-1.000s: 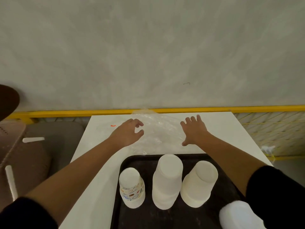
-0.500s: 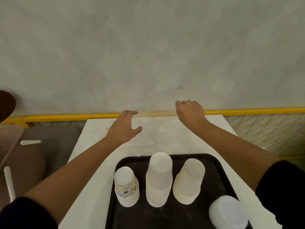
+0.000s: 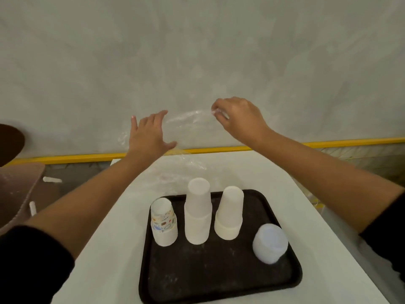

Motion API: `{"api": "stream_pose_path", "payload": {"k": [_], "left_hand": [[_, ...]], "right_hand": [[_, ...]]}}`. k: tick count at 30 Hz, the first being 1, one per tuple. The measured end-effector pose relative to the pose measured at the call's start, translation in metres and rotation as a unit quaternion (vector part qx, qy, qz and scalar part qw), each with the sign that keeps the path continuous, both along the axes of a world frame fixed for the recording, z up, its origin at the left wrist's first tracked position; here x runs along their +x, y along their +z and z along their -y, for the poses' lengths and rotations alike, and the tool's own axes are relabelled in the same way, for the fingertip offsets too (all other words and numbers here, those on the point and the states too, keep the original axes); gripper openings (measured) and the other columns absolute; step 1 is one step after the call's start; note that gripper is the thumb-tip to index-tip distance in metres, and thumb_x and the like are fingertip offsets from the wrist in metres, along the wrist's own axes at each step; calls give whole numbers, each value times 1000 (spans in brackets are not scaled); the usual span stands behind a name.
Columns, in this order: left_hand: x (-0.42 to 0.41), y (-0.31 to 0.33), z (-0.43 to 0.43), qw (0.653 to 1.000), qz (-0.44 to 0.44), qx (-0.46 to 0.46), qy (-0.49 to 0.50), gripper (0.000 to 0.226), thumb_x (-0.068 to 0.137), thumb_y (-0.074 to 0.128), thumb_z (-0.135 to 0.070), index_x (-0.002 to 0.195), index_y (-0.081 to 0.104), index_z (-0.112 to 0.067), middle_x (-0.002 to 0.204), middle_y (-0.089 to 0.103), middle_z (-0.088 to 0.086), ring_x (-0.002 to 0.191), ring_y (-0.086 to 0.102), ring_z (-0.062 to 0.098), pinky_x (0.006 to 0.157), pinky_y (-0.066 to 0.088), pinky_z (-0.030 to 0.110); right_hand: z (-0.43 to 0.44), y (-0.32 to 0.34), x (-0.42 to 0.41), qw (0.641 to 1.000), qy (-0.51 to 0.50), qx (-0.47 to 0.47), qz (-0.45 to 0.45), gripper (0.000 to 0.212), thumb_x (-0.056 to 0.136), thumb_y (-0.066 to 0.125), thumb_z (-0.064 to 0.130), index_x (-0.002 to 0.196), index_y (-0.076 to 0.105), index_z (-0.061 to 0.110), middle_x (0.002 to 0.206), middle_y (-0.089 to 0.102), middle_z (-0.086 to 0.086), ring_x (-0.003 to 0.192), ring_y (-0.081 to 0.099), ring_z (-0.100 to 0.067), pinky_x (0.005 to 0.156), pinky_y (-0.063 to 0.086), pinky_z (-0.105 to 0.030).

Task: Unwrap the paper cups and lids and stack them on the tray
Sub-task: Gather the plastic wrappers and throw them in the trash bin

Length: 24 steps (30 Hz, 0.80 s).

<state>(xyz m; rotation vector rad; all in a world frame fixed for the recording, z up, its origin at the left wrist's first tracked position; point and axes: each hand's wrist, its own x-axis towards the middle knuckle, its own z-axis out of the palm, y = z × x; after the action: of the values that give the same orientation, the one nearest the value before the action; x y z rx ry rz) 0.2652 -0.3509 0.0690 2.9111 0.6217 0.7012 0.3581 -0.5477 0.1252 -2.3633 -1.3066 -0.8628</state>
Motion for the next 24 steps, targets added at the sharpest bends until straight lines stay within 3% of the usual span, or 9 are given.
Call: {"api": "stream_pose_path", "payload": {"k": [2, 5, 6, 9, 13, 16, 20, 22, 24], "left_hand": [[-11, 10, 3, 998, 1, -55, 12, 45, 90, 53, -39, 128, 49, -15, 129, 52, 10, 119, 48, 33, 101, 34, 43], [-26, 18, 8, 986, 56, -156, -10, 27, 95, 44, -29, 104, 60, -9, 109, 64, 15, 96, 59, 36, 81, 49, 39], [-29, 20, 10, 965, 89, -245, -31, 23, 95, 43, -24, 98, 60, -9, 103, 65, 14, 84, 61, 34, 74, 51, 37], [-39, 30, 27, 844, 142, -516, -48, 18, 96, 40, -16, 83, 53, -15, 89, 61, 7, 61, 58, 22, 56, 52, 31], [-47, 42, 46, 707, 165, -678, -117, 15, 97, 40, -14, 85, 48, -12, 87, 60, 8, 63, 66, 27, 54, 57, 37], [-54, 44, 63, 620, 138, -756, -160, 15, 99, 36, -15, 91, 48, -10, 96, 60, 12, 63, 70, 31, 54, 58, 38], [-67, 36, 95, 581, 83, -788, -186, 21, 98, 33, -18, 91, 50, -9, 107, 57, 18, 74, 68, 35, 80, 56, 48], [-76, 31, 113, 589, 53, -780, -204, 21, 96, 36, -23, 97, 51, -9, 110, 53, 17, 85, 64, 34, 95, 46, 48], [-86, 29, 127, 599, 35, -771, -212, 25, 94, 42, -31, 106, 51, -11, 110, 53, 14, 91, 62, 31, 96, 46, 41]], "right_hand": [[9, 6, -9, 1000, -8, 1, -7, 26, 97, 43, 24, 111, 61, 13, 103, 66, -11, 98, 57, -31, 76, 42, -36], [23, 7, -20, 1000, -14, 8, -24, 25, 96, 44, 25, 113, 60, 14, 104, 67, -10, 98, 58, -32, 75, 45, -36], [26, 5, -26, 999, -13, 12, -35, 25, 96, 44, 24, 114, 59, 14, 105, 68, -9, 98, 59, -32, 75, 46, -36], [36, -5, -45, 995, 22, 23, -93, 29, 97, 43, 22, 121, 58, 17, 112, 67, -7, 103, 60, -30, 85, 48, -40], [46, -21, -70, 985, 53, -6, -166, 41, 95, 46, 37, 135, 46, 25, 137, 50, 0, 128, 42, -19, 107, 34, -34], [52, -29, -92, 966, 56, 15, -252, 69, 83, 58, 53, 142, 31, 31, 147, 33, 3, 136, 30, -12, 110, 26, -27], [58, -43, -113, 937, 63, 84, -332, 90, 74, 70, 52, 145, 21, 25, 149, 30, 3, 135, 32, -10, 107, 29, -23], [64, -51, -117, 935, 64, 101, -334, 82, 80, 68, 41, 145, 24, 18, 146, 36, 0, 131, 39, -13, 107, 34, -26], [73, -54, -123, 931, 62, 124, -336, 67, 85, 65, 24, 140, 30, 12, 133, 49, -2, 115, 50, -15, 91, 39, -13]]}}
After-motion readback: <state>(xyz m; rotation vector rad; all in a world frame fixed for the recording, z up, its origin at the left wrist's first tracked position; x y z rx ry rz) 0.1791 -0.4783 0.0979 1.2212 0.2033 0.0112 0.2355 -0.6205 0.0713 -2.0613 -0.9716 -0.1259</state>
